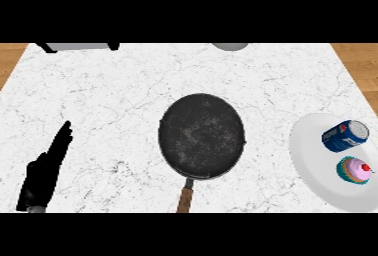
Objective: Pick the cupcake from the plate and place it in the pan
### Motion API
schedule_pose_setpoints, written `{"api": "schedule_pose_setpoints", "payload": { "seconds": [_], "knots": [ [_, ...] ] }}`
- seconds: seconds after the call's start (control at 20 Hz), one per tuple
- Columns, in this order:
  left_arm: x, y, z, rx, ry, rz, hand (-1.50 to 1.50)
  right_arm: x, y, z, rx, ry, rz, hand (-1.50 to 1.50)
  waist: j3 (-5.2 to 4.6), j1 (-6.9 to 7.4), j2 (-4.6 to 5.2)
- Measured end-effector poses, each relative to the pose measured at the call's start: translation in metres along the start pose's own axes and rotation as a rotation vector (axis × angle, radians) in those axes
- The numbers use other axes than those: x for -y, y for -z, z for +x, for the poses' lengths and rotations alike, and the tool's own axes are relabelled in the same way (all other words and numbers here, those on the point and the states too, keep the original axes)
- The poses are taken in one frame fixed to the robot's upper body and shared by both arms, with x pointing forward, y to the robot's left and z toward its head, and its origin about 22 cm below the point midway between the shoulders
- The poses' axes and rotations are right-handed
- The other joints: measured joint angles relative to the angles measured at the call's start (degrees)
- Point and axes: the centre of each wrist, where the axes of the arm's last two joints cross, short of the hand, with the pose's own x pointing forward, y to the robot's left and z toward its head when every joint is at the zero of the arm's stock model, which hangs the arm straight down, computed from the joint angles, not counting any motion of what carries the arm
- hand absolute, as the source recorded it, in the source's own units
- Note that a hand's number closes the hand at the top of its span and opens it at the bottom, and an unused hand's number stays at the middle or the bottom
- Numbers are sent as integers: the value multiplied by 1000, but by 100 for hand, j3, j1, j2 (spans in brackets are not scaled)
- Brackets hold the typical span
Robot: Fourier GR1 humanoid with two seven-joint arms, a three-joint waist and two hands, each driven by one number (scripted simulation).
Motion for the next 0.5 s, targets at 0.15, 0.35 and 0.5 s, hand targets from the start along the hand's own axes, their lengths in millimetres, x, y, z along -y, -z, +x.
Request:
{"api": "schedule_pose_setpoints", "payload": {
  "seconds": [0.15,0.35,0.5],
  "knots": [
    [3,-4,2,6,11,-21,0,30,-8,2,-35,-152,0,-150,-1,97,12],
    [10,-4,13,13,12,-40,0,51,-23,30,-75,-283,87,-150,6,188,27],
    [13,-2,21,20,17,-55,0,53,-34,60,-89,-345,174,-150,14,268,38]
  ]
}}
